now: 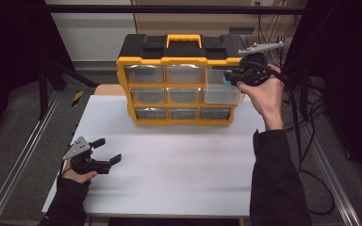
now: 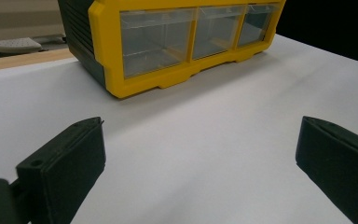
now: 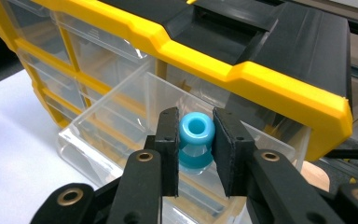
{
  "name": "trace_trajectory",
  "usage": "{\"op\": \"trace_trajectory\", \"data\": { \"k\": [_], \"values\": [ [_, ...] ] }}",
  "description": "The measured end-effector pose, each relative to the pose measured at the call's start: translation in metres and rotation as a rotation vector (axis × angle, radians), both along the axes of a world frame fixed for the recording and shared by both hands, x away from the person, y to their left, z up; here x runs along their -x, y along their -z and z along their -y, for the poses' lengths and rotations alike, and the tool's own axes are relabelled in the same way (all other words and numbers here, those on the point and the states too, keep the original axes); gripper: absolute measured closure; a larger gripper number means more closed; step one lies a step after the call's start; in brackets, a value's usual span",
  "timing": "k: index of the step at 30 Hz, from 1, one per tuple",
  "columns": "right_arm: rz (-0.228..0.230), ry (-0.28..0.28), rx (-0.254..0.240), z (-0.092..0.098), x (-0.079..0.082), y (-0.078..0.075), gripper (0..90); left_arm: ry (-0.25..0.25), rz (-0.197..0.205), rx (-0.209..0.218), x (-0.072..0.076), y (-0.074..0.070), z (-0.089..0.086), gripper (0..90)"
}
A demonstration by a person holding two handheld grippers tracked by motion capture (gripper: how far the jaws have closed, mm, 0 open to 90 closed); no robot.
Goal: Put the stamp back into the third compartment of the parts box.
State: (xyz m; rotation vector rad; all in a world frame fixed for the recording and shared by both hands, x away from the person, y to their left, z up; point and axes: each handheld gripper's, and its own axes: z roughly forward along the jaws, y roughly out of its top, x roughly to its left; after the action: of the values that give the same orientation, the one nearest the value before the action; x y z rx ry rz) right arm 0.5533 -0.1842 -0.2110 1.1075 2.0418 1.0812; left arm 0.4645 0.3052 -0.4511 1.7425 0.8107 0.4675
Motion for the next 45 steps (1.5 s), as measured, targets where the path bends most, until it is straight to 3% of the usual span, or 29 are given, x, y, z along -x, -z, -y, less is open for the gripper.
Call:
{"op": "trace_trajectory", "data": {
  "k": [32,39,45],
  "values": [
    [-0.04,0.038,0.028,0.007,-0.007,0.014,72.4,0.0,0.0,-0.002,0.0,0.0,0.0,1.1],
    [-0.015,0.042,-0.003,0.009,-0.006,0.013,67.7,-0.001,0.0,-0.001,0.0,0.0,0.0,1.1],
    [0.047,0.018,-0.047,0.013,0.0,0.007,53.7,0.0,0.0,-0.001,0.0,0.0,0.0,1.2]
  ]
}}
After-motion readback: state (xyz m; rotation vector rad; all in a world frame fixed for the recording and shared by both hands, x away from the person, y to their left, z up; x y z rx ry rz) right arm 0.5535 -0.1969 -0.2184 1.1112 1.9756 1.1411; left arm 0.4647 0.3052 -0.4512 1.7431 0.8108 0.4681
